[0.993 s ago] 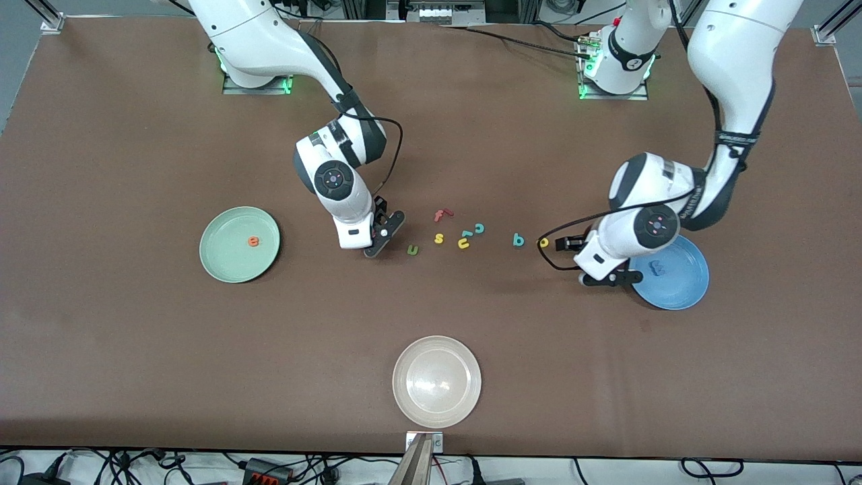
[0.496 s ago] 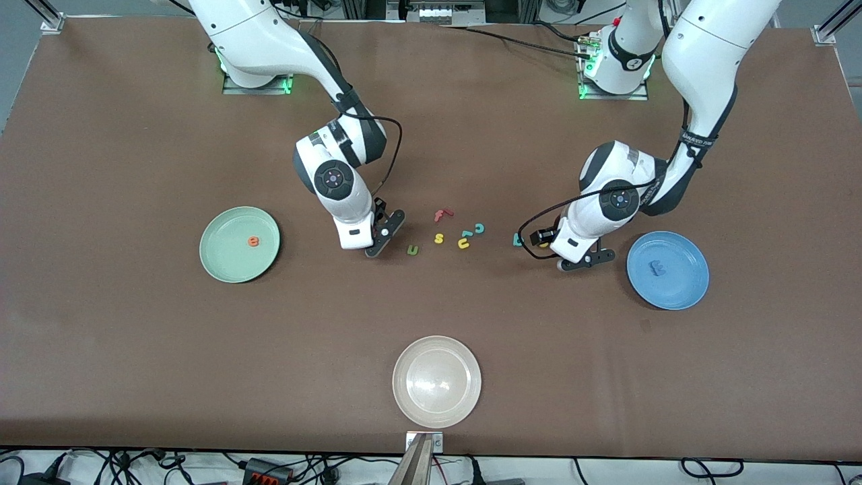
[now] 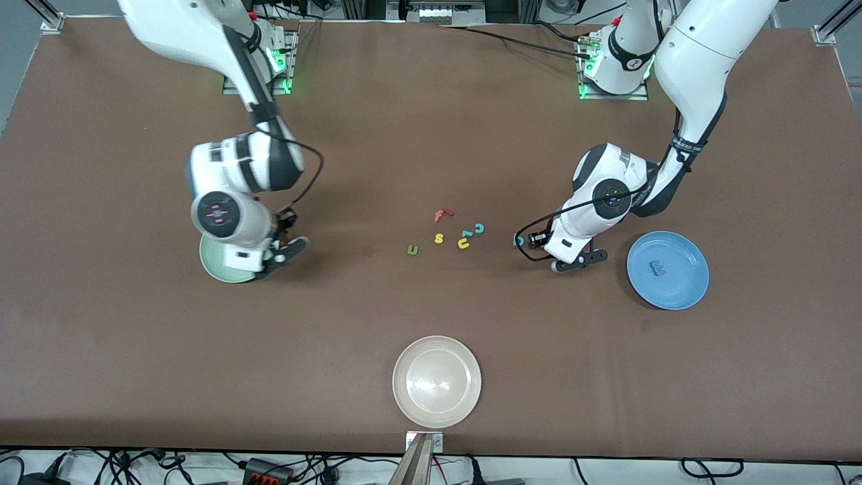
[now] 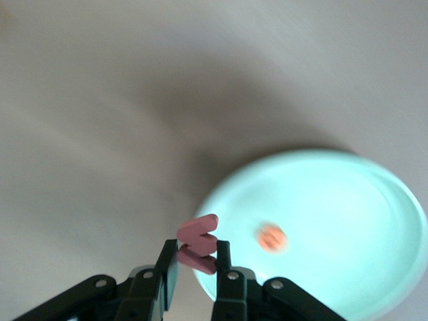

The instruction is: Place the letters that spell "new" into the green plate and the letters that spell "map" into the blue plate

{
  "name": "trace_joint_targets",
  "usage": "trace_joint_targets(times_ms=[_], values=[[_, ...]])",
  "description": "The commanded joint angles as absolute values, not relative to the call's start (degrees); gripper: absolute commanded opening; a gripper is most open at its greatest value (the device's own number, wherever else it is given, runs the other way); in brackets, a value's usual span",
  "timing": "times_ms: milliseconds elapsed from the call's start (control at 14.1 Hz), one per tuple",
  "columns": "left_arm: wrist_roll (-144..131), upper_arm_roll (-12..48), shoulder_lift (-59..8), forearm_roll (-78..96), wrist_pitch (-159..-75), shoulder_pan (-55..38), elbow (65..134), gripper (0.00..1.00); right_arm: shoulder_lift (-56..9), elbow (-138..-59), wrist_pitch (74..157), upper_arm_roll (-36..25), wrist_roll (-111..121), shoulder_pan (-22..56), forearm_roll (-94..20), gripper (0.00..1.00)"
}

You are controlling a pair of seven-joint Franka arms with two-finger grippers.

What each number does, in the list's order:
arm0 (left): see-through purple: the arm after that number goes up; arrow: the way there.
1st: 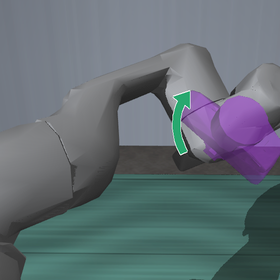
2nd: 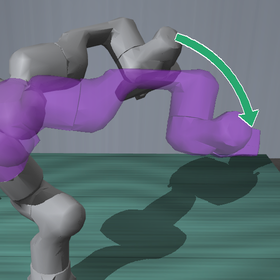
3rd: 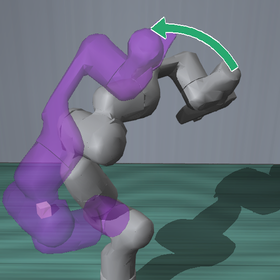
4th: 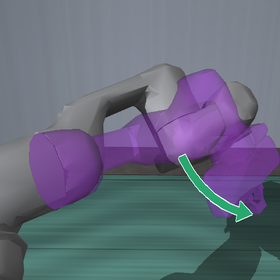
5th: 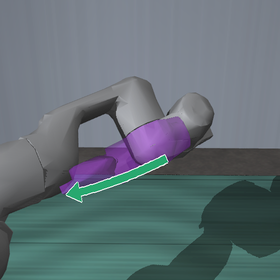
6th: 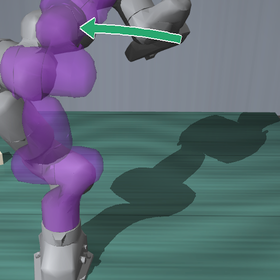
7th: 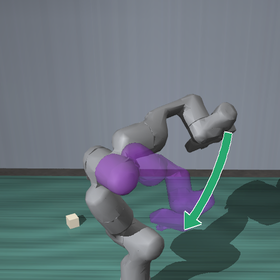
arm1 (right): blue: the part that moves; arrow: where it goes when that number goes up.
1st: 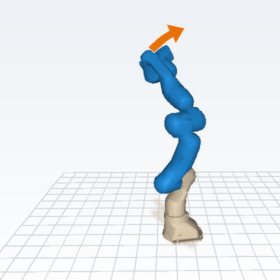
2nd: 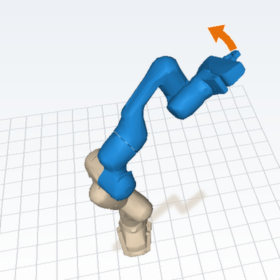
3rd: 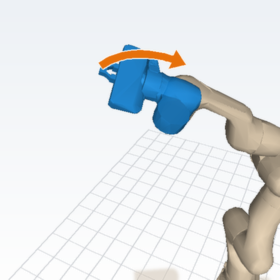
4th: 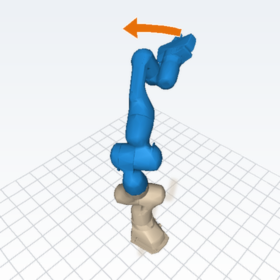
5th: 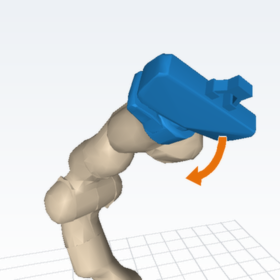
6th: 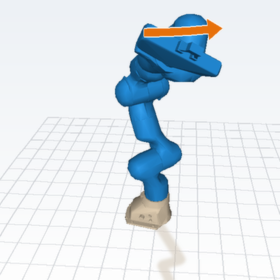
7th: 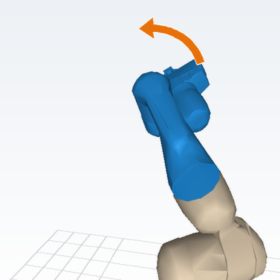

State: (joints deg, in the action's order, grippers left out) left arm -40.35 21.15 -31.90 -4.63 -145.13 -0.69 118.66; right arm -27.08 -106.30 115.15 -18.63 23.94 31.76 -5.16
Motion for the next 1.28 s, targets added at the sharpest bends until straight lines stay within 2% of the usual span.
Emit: trace_joint_targets(times_ms=[0,142,354,425,496,567,780,993,1205], values=[[-41.4,21.2,-32.3,-5.4,-145.8,-0.8,118.7,0.18,-26.1,-110.0,115.6,-19.6,23.5,32.3,-5.0,0.11],[-41.0,21.1,-32.0,-5.7,-145.4,-0.8,118.6,0.08,-26.8,-112.3,119.2,-19.5,23.6,31.4,-4.9,0.13],[-39.1,20.9,-29.5,-6.3,-139.9,-0.5,117.2,0.06,-27.7,-114.6,123.6,-19.5,23.6,31.5,-4.9,0.13],[-37.5,20.9,-28.2,-7.2,-135.7,0.1,115.7,0.06,-28.0,-114.5,123.8,-19.5,23.7,31.3,-5.0,0.20],[-35.1,20.8,-27.6,-8.8,-131.9,0.9,114.0,0.07,-28.1,-114.5,124.2,-19.5,23.2,31.1,-5.2,0.54],[-31.6,20.9,-27.6,-10.6,-128.4,2.7,111.7,0.07,-28.0,-114.3,123.8,-19.5,22.7,31.0,-5.4,1.00],[-19.1,20.8,-26.6,-11.7,-121.8,7.0,108.5,0.08,-25.8,-112.4,123.0,-18.8,22.6,32.1,-6.2,1.00],[-7.3,21.0,-26.5,-13.8,-120.8,13.4,107.6,0.10,-27.5,-104.9,123.6,-13.5,22.6,33.7,-6.6,1.00],[-4.7,21.0,-29.2,-18.6,-122.6,17.0,107.8,0.12,-32.2,-97.9,123.8,-11.3,22.8,34.4,-19.4,1.00]])
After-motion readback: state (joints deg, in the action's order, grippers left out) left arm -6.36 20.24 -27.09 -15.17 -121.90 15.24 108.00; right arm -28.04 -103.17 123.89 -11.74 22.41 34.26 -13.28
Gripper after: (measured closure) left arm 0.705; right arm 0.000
